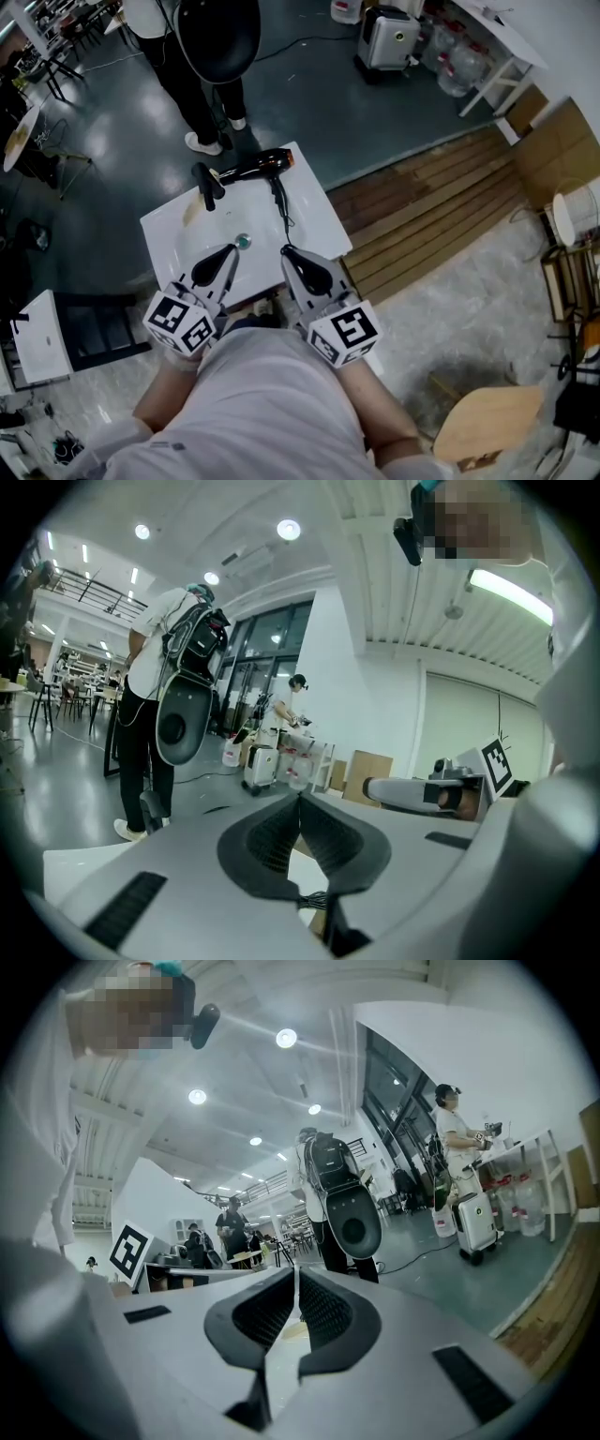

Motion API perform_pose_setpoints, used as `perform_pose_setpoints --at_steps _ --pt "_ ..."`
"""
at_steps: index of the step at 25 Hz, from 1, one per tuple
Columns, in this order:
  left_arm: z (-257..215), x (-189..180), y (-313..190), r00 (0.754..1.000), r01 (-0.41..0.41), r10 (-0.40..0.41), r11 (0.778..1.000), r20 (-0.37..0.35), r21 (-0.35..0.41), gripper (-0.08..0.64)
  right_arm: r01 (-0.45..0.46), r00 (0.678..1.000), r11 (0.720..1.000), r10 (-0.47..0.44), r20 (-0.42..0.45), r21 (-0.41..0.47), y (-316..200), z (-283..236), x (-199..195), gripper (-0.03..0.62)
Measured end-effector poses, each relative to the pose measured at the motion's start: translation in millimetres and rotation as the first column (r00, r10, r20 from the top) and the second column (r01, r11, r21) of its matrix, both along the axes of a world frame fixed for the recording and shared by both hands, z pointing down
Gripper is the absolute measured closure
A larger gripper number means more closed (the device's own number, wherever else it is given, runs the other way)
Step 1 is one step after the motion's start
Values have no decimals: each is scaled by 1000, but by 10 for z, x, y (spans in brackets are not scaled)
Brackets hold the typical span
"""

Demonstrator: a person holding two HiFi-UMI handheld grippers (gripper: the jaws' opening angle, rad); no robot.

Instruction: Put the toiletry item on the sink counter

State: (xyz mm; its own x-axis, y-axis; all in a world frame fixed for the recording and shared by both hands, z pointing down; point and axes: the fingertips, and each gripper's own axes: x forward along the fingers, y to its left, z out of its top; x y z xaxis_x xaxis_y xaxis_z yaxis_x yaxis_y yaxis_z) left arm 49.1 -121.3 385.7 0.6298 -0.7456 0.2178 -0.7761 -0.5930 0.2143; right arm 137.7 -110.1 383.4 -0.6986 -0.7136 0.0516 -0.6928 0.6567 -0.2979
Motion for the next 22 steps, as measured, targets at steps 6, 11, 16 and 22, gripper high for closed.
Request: perform_pose_setpoints --at_steps 6,11,16,22 --pt "70 51 32 1000 -4 4 1000 1 -8 542 -4 1000 1000 4 7 -6 13 17 45 565" --pt "79 19 57 1000 3 -3 1000 -1 -9 541 -7 1000 1000 7 5 -10 39 18 42 565" --pt "111 -40 73 1000 10 -10 1000 -1 -10 542 -7 1000 1000 7 -3 -15 74 44 8 565" --pt "124 -93 64 1000 15 -15 1000 -7 -19 541 -6 1000 1000 6 -12 -16 79 41 -36 565"
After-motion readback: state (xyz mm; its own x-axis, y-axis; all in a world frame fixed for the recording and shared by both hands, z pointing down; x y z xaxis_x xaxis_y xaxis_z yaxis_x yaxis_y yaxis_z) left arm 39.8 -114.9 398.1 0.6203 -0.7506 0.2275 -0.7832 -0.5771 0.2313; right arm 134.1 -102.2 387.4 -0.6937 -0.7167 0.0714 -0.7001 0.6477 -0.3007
